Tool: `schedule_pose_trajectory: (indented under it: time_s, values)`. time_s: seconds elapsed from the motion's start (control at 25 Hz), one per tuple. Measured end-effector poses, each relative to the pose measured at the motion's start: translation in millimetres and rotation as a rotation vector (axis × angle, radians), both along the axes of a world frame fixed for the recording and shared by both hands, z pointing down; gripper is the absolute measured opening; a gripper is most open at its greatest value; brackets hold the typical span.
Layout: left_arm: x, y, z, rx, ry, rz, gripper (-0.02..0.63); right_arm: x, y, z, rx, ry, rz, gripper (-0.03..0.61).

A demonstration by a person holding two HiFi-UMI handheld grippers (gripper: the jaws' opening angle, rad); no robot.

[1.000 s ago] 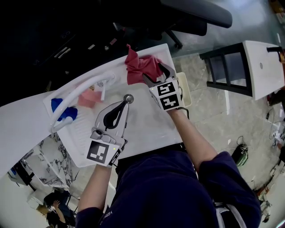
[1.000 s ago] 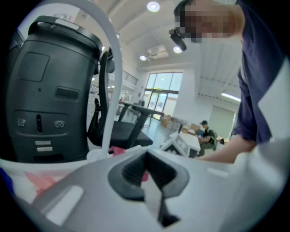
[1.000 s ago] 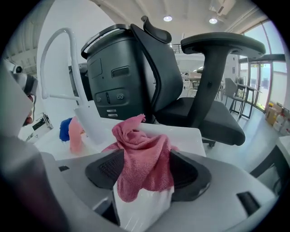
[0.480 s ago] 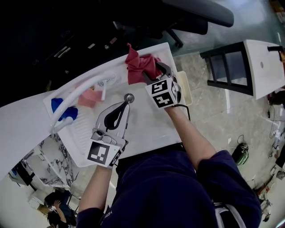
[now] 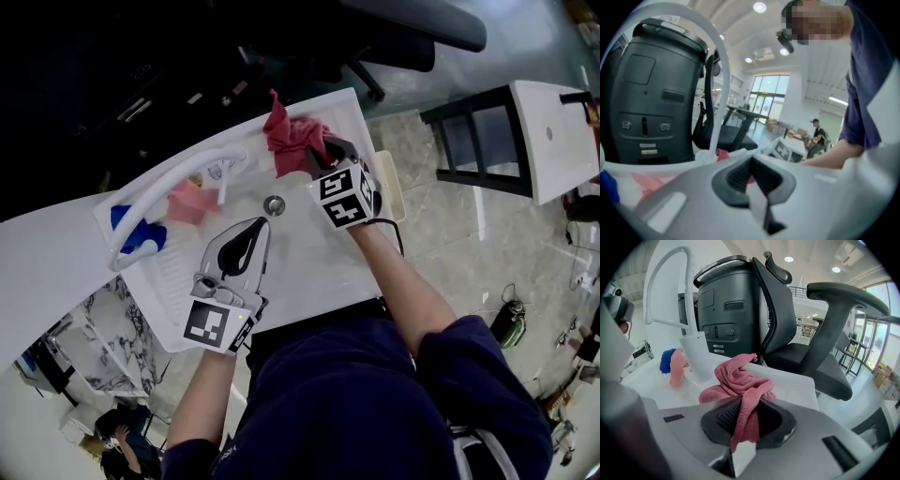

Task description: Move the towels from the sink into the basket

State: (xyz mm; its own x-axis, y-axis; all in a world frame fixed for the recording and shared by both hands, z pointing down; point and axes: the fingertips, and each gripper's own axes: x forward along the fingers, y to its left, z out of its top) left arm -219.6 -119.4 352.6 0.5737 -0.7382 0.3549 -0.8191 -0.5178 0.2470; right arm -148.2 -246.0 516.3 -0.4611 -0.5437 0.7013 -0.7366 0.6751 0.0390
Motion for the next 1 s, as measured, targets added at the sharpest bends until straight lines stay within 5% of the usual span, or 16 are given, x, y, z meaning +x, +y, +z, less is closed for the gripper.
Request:
schedule_pose_trajectory:
  time_s: [1.0]
  values:
    - [27, 36, -33, 0.091, -0.008, -0.053, 0.003, 31, 52, -102, 0.109, -0.198, -0.041, 0.055]
